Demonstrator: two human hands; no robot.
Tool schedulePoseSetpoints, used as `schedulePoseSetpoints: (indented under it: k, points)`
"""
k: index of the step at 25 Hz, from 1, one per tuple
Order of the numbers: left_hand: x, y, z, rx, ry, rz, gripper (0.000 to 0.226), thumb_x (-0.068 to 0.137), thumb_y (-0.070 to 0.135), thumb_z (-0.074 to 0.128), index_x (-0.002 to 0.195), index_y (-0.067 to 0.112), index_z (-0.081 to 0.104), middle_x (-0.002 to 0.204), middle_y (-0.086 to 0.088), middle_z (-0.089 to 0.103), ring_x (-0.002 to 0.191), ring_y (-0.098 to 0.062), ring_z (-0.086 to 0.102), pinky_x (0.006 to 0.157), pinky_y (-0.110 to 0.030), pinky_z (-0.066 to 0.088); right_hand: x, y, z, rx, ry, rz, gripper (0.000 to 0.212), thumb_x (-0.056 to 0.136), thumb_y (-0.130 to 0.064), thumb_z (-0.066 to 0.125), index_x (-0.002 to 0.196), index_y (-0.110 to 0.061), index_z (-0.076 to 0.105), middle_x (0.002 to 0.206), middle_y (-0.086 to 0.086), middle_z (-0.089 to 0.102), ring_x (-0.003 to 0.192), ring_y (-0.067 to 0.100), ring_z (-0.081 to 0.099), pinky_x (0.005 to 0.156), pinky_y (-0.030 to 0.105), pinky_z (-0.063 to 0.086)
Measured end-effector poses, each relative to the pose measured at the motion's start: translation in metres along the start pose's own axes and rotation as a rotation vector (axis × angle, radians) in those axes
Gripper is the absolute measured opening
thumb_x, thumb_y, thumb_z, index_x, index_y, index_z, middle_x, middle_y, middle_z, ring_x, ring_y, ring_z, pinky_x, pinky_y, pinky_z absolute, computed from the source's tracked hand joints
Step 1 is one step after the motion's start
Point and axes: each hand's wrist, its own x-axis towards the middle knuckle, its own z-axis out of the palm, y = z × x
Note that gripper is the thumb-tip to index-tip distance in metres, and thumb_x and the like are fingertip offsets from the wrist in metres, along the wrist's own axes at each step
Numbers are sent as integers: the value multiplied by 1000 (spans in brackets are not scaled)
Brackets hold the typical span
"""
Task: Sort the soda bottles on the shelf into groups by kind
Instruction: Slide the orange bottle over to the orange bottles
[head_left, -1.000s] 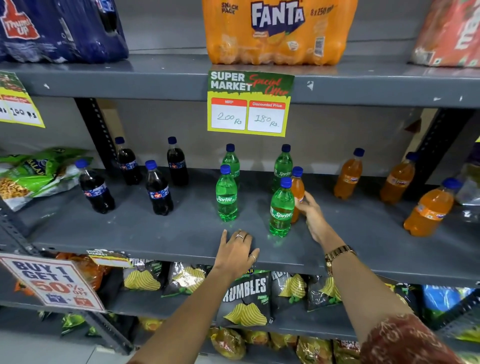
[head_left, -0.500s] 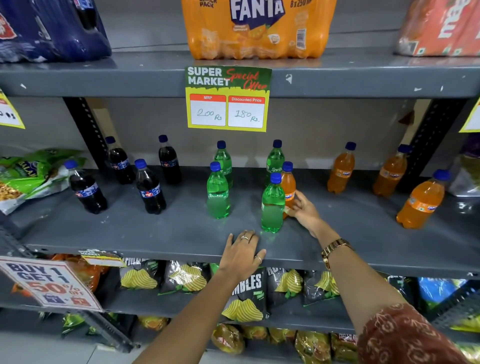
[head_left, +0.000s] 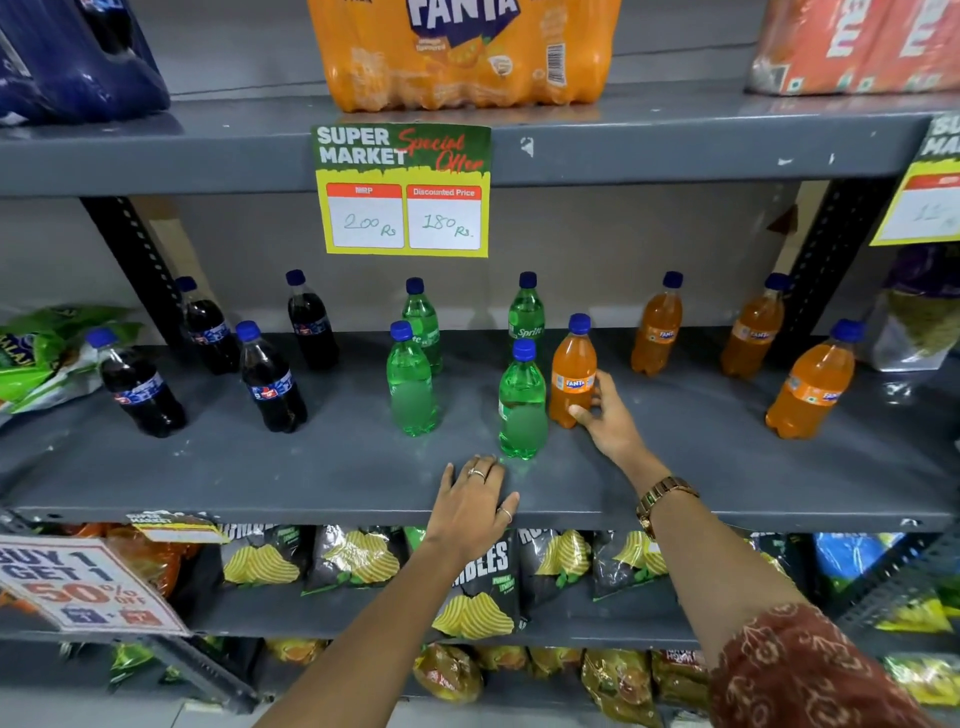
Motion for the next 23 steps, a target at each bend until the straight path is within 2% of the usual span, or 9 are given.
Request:
schedulePoseSetpoints:
  k: [2, 6, 8, 17, 20, 23]
  points:
    - [2, 8, 3, 20, -1, 55, 46, 98, 36, 32, 137, 13, 34, 150, -7, 33, 140, -21, 24, 117, -45, 13, -4, 6, -19, -17, 19, 22, 57, 88, -11, 54, 137, -13, 25, 137, 18, 45, 124, 32, 44, 103, 44, 36]
    - [5, 26, 8, 22, 12, 119, 45, 98, 36, 32, 137, 14, 34, 151, -6, 32, 140, -19, 25, 118, -44, 13, -13, 20, -55, -47, 39, 77, 59, 91, -16, 51, 140, -18, 19, 145, 14, 37, 130, 32, 38, 108, 49, 32]
    - [7, 34, 11, 32, 14, 134, 46, 98, 36, 32, 138, 14, 34, 151, -5, 31, 140, -18, 25, 118, -43, 12, -17, 25, -70, -60, 63, 100, 58, 91, -16, 51, 139, -20, 19, 144, 13, 37, 130, 31, 39, 107, 46, 32]
    - [9, 56, 24, -25, 31, 85, 45, 98, 36, 33, 138, 15, 35, 151, -2, 31, 141, -20, 22, 119, -43, 9, -23, 50, -122, -40, 88, 151, 64, 91, -18, 50, 142, -22, 13, 151, 9, 28, 136, 30, 30, 108, 43, 27]
    - [9, 49, 23, -46, 44, 85, 45, 98, 37, 32, 138, 16, 34, 152, -2, 31, 142, -20, 20, 119, -43, 8, -20, 46, -120, 78, 102, 167, 74, 88, -15, 56, 143, -28, 9, 153, 7, 24, 138, 28, 26, 111, 46, 24]
    - [9, 45, 23, -56, 41, 87, 45, 98, 38, 32, 139, 17, 33, 152, -1, 30, 142, -19, 19, 118, -42, 7, -19, 46, -114, 158, 224, 235, 80, 79, -13, 68, 138, -27, 16, 147, 13, 32, 134, 30, 33, 108, 48, 31]
